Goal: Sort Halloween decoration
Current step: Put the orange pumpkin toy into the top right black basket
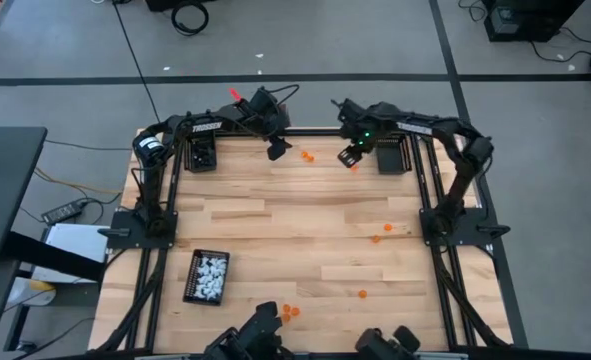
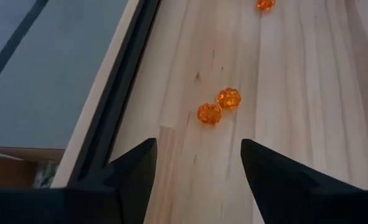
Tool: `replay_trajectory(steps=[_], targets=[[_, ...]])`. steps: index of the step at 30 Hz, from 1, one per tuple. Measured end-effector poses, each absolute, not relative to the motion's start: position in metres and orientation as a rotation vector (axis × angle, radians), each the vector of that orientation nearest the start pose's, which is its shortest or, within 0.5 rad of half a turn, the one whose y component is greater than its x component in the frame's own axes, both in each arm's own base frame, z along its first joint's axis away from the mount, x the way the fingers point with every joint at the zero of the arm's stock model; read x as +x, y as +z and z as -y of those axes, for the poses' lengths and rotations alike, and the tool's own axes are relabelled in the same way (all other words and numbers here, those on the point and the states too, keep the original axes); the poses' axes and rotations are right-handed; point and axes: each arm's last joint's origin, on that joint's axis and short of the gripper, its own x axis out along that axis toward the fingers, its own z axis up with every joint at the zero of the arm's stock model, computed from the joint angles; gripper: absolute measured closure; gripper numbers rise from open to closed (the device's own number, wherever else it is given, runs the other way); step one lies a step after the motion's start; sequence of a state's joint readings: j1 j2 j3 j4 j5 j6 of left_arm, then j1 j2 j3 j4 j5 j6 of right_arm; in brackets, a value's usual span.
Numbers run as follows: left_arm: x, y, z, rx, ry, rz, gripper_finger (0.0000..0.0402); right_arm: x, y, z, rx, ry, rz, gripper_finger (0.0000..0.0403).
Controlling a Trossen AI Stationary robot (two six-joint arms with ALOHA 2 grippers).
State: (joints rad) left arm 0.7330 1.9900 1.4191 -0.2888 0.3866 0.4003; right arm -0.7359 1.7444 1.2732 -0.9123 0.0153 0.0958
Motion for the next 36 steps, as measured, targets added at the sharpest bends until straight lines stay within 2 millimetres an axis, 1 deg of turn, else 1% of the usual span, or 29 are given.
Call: replay_trajectory(steps=[2,5,7,9,13,17,20,23,27,30,33,36], targets=[[0.325,0.191,-0.278,-0.087,0.177,-0.769,0.0159,0.25,0.198,0.224,0.603,-0.715,-1.304,0.022],[0.325,0.191,-0.278,-0.099,0.178,-0.774,0.0159,0.252,0.175,0.227,0.698,-0.738,-1.383,0.0197],[0.325,0.191,-0.278,-0.104,0.177,-0.78,0.0159,0.254,0.161,0.228,0.743,-0.724,-1.419,0.0192],[0.324,0.19,-0.277,-0.111,0.174,-0.789,0.0159,0.258,0.151,0.226,0.751,-0.707,-1.442,0.0193],[0.322,0.187,-0.275,-0.136,0.167,-0.821,0.0159,0.264,0.145,0.225,0.746,-0.699,-1.437,0.0201],[0.32,0.186,-0.273,-0.155,0.16,-0.847,0.0159,0.265,0.145,0.225,0.759,-0.701,-1.432,0.0211],[0.32,0.186,-0.274,-0.151,0.162,-0.842,0.0159,0.264,0.145,0.226,0.755,-0.709,-1.433,0.0226],[0.321,0.187,-0.274,-0.144,0.164,-0.832,0.0159,0.261,0.145,0.229,0.764,-0.718,-1.429,0.0256],[0.321,0.187,-0.274,-0.143,0.164,-0.832,0.0159,0.257,0.145,0.233,0.781,-0.725,-1.423,0.0305],[0.321,0.187,-0.274,-0.143,0.164,-0.833,0.0159,0.256,0.148,0.234,0.802,-0.71,-1.405,0.0335],[0.321,0.187,-0.274,-0.143,0.163,-0.832,0.0159,0.254,0.159,0.23,0.822,-0.696,-1.384,0.0348],[0.321,0.187,-0.274,-0.141,0.162,-0.833,0.0159,0.249,0.188,0.22,0.825,-0.692,-1.328,0.0352]])
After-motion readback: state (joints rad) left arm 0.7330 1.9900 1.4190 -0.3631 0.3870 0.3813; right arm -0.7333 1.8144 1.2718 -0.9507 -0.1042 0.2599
